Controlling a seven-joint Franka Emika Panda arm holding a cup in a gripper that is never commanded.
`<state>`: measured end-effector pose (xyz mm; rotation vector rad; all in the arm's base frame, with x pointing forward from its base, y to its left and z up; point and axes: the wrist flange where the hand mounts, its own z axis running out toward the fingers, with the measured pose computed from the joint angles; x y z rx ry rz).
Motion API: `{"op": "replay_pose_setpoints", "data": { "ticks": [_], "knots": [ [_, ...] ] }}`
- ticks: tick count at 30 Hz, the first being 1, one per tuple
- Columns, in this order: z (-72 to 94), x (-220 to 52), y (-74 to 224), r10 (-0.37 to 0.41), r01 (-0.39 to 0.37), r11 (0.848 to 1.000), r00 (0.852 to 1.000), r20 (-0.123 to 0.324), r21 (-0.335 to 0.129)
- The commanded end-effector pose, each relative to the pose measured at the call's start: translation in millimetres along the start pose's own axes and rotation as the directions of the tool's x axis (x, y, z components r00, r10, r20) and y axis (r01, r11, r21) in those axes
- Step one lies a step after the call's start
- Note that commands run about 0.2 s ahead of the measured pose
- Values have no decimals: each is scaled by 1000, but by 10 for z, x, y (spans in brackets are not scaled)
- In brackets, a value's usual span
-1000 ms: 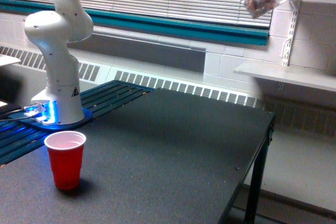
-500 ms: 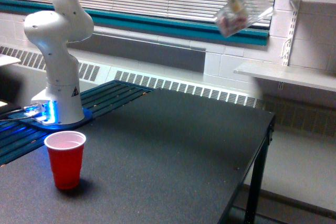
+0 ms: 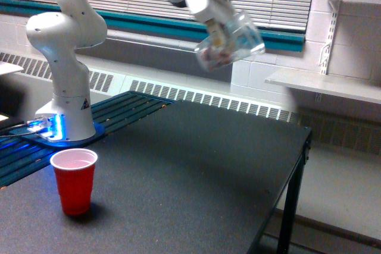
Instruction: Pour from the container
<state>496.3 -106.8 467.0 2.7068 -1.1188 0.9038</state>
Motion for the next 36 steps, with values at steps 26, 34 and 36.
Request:
{"op": "replay_pose_setpoints", "data": {
  "ticks": [26, 34, 36],
  "knots": [
    [158, -813, 1452, 317, -294, 907, 948, 32, -301],
    [144, -1026, 1665, 361, -320, 871, 932, 44, -373],
    [139, -1074, 1703, 370, -322, 859, 928, 46, -397]
  ]
}}
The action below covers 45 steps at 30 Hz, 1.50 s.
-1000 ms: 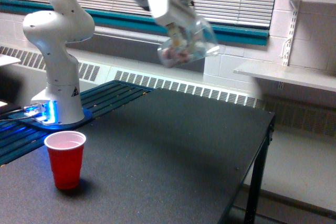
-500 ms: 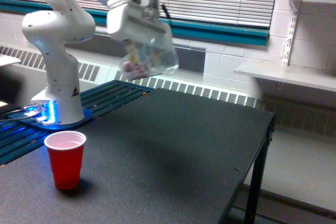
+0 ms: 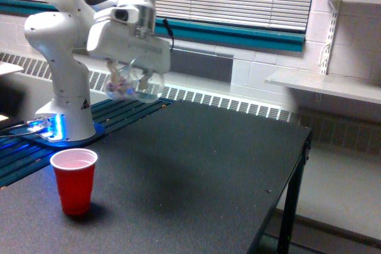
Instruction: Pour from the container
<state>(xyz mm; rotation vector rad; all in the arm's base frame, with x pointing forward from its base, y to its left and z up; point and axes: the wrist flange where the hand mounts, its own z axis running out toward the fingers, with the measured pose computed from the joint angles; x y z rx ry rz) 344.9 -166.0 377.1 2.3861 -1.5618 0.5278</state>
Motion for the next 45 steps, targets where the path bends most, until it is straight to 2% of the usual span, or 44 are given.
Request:
{"op": "replay_pose_setpoints", "data": {
  "ticks": [1, 5, 16, 32, 45],
  "knots": [
    [38, -67, 167, 77, -77, 995, 997, 10, -64],
    [78, -87, 268, 105, -102, 989, 994, 21, -105],
    [190, -127, 352, 150, -147, 964, 989, -3, -220],
    [547, -12, 310, 148, -139, 934, 989, 1, -328],
    [682, 4, 352, 173, -161, 904, 985, -6, -397]
  ]
}}
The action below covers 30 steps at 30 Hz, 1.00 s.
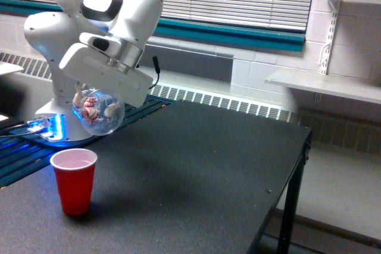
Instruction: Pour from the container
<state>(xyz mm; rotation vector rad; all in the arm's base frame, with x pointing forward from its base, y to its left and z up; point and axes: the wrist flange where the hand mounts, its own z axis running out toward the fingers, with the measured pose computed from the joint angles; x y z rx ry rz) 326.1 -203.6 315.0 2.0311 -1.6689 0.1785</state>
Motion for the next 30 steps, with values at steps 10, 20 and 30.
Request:
{"op": "replay_pose_setpoints", "data": {
  "ticks": [10, 20, 30],
  "knots": [
    [79, -52, 153, 64, -63, 995, 998, 12, -71],
    [156, -147, 282, 78, -76, 993, 997, 19, -86],
    [257, -170, 359, 71, -66, 992, 997, 44, -109]
  ]
}}
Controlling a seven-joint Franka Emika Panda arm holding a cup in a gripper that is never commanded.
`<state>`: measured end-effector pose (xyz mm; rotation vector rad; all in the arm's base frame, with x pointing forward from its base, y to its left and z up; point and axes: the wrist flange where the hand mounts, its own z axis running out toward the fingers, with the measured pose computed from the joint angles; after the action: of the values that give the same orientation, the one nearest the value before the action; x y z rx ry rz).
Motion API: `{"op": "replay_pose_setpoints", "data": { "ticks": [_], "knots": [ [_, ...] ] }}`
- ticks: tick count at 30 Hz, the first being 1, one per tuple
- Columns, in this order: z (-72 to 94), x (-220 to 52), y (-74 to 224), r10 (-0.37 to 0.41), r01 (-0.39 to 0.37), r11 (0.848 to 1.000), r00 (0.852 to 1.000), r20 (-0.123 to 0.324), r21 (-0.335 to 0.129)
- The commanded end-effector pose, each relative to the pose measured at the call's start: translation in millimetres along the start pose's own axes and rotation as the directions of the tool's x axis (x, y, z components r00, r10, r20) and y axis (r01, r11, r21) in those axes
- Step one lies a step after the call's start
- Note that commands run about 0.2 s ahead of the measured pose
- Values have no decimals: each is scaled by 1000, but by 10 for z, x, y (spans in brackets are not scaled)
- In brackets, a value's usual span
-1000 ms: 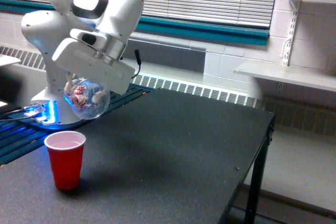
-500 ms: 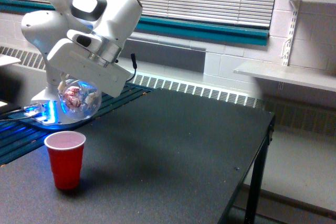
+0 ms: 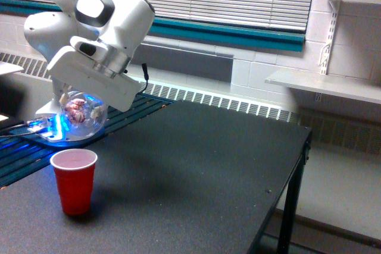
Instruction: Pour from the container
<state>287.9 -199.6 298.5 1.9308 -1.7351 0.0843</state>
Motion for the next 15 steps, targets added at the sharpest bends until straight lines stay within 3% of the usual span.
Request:
{"op": "replay_pose_setpoints", "data": {
  "ticks": [1, 15],
  "knots": [
    [62, 29, 38, 4, -4, 1000, 1000, 8, -24],
    [140, 87, -99, -16, 17, 998, 1000, 13, -63]
  ]
}}
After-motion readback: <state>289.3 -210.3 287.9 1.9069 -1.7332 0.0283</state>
